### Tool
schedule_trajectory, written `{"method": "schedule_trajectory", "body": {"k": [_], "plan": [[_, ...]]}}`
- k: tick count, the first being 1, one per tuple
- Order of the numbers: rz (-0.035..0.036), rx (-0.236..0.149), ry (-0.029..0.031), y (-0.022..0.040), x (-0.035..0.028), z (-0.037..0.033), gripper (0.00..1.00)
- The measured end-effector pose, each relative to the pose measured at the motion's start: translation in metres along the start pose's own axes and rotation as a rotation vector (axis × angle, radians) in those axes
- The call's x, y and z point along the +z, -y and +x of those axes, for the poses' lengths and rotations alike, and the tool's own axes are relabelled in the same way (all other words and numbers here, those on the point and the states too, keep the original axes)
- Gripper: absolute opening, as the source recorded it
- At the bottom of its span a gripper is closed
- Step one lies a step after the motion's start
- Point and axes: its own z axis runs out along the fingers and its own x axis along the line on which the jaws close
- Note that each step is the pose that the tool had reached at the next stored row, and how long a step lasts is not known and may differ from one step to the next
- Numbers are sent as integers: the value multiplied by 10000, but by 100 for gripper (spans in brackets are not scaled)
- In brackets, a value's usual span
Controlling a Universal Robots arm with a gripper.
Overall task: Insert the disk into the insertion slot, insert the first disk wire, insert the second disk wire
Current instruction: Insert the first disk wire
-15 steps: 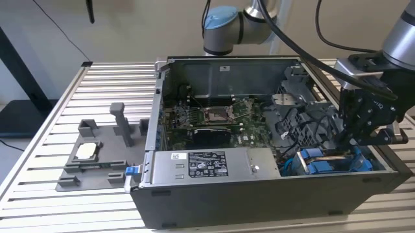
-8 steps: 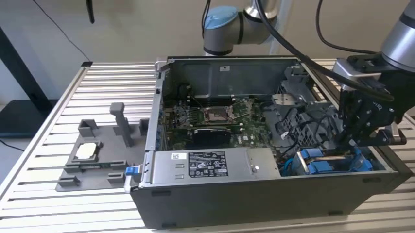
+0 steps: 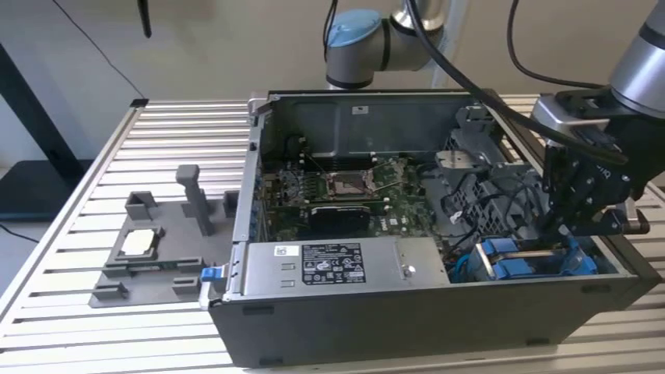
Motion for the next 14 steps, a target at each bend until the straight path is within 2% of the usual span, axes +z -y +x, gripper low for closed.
{"method": "schedule_trajectory", "body": {"k": [7,14], "plan": [[4,95,-16,2,61,1,19],[2,95,-1,2,71,1,19]]}}
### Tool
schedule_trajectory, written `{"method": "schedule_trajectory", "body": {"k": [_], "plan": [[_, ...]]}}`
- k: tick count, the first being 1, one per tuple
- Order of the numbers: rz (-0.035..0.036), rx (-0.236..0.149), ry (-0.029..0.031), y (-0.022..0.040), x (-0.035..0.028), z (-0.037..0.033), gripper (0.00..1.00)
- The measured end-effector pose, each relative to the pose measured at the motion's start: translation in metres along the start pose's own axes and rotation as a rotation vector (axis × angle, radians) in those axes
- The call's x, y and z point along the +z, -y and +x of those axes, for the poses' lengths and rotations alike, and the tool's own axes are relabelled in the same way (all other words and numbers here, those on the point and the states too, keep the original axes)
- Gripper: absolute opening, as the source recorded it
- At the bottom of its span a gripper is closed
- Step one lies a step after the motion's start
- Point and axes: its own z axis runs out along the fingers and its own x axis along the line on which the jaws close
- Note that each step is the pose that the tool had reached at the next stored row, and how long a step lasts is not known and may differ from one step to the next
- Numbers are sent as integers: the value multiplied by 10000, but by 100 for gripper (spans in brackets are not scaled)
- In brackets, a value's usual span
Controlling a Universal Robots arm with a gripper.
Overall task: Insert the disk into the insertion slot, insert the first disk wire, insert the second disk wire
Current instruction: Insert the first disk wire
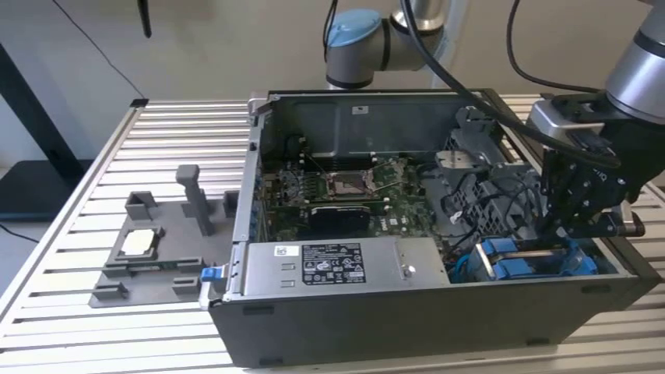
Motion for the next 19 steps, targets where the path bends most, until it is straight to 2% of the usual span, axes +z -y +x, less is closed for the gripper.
{"method": "schedule_trajectory", "body": {"k": [3,4,6,7,8,19], "plan": [[-3,1,5,-1,3,0,20],[-2,1,15,-1,8,0,26],[-1,1,8,0,5,0,26],[1,1,-4,0,-5,0,33],[0,1,0,0,-23,0,33],[4,0,-2,0,-433,-12,33]]}}
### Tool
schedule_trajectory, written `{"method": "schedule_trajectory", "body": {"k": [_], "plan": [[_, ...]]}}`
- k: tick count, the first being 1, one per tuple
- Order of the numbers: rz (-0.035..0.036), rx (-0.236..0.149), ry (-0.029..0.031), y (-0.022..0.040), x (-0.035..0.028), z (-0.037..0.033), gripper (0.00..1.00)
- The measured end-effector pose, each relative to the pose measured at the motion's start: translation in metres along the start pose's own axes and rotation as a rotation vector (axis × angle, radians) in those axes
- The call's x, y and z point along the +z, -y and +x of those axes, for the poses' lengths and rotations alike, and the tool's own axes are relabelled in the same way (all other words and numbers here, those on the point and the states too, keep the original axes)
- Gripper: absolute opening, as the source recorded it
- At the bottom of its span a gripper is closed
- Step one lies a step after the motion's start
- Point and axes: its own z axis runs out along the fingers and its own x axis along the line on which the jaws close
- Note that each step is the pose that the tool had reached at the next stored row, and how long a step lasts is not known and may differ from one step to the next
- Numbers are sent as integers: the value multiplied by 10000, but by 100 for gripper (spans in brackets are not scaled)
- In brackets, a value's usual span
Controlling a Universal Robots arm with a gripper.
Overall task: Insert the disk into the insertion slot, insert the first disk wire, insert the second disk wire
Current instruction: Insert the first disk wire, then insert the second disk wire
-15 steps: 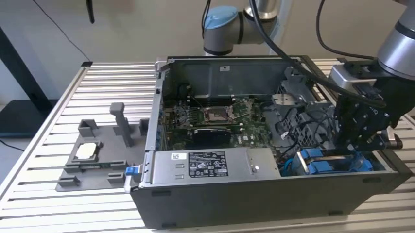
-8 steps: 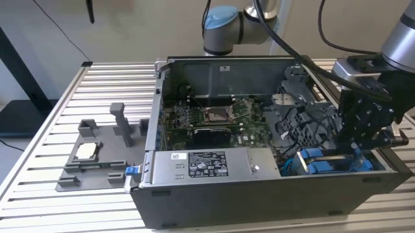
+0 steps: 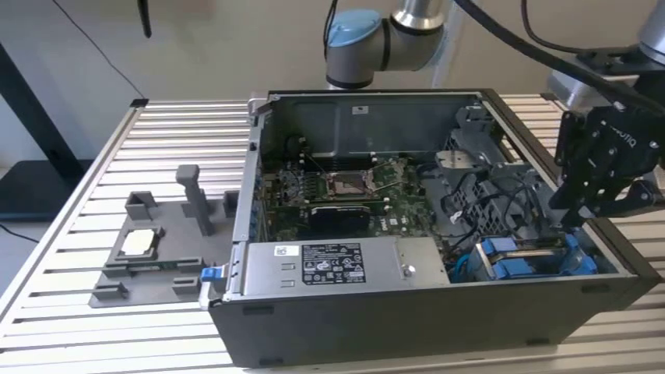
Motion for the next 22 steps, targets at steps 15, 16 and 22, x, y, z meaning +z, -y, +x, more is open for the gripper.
{"method": "schedule_trajectory", "body": {"k": [15,16,22], "plan": [[11,133,-2,-8,-59,-136,33],[11,133,0,-10,-58,-176,33],[11,134,0,-35,-53,-416,33]]}}
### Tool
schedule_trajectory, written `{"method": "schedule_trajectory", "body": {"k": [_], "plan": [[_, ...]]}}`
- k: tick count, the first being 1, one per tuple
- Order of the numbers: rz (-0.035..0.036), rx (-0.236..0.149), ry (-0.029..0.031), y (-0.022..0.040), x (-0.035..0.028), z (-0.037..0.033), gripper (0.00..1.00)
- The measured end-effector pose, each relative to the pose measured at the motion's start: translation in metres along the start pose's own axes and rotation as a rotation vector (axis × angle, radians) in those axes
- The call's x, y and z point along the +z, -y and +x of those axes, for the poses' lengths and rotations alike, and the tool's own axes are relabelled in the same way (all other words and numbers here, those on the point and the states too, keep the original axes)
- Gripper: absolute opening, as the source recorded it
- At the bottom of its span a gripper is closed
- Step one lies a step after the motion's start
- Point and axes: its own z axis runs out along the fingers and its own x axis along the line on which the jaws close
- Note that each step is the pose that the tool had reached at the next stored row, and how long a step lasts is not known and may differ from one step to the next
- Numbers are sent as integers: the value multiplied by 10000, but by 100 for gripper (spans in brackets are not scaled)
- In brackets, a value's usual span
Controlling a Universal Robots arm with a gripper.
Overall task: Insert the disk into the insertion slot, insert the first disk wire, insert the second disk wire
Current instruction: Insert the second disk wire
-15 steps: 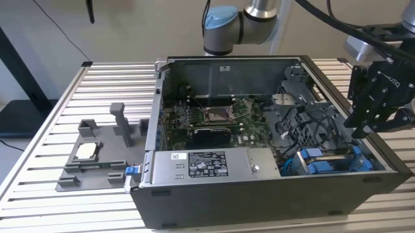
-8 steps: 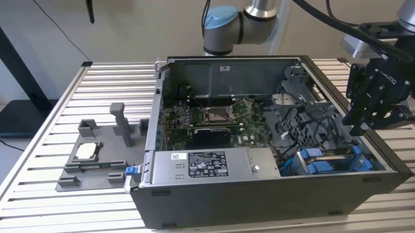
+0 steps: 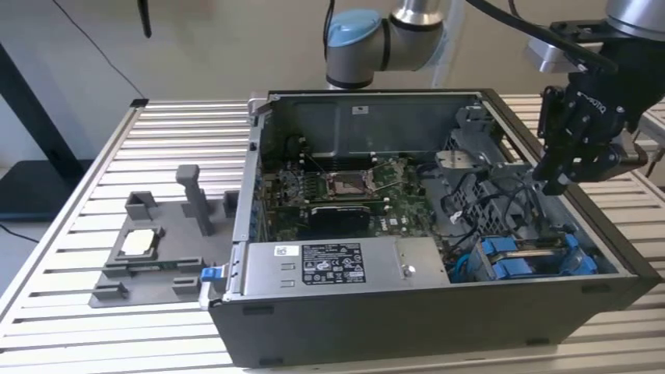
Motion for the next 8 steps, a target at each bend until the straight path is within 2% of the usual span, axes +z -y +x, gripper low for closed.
{"method": "schedule_trajectory", "body": {"k": [5,8], "plan": [[-1,-1,-1,-58,2,-152,33],[0,-1,0,-141,3,-195,33]]}}
